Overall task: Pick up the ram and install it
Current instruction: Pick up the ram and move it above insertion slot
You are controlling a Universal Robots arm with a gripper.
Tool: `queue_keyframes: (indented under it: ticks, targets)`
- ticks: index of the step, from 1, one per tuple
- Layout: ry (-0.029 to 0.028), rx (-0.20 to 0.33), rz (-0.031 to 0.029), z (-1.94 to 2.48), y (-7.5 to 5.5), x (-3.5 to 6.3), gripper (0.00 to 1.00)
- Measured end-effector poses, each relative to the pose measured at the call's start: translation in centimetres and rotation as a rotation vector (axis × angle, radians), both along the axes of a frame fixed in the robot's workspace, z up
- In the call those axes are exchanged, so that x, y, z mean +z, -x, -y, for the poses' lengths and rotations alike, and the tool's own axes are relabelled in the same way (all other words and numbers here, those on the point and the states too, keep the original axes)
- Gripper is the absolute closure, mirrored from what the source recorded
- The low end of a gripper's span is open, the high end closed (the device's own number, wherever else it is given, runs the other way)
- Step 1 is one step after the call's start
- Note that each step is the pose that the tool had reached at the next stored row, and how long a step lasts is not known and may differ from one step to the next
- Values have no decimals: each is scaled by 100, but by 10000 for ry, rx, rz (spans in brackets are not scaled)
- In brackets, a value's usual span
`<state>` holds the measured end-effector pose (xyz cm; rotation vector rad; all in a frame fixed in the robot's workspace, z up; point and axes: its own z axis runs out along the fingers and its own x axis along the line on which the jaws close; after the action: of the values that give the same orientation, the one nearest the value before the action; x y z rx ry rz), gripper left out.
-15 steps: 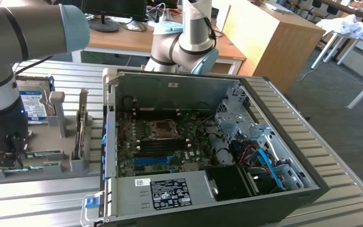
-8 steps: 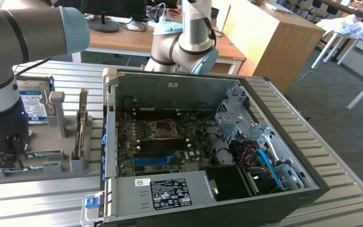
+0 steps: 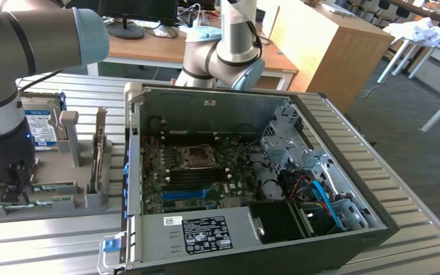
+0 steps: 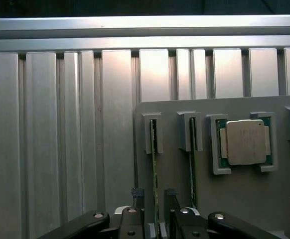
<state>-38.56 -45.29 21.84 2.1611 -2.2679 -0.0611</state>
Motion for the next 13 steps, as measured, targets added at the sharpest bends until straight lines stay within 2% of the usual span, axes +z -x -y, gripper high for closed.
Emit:
queue_keyframes:
  ticks: [6,13]
  targets:
    - [-1,380,0,0,0,-1,70]
    - [-7,393,2,-1,-11,-2,70]
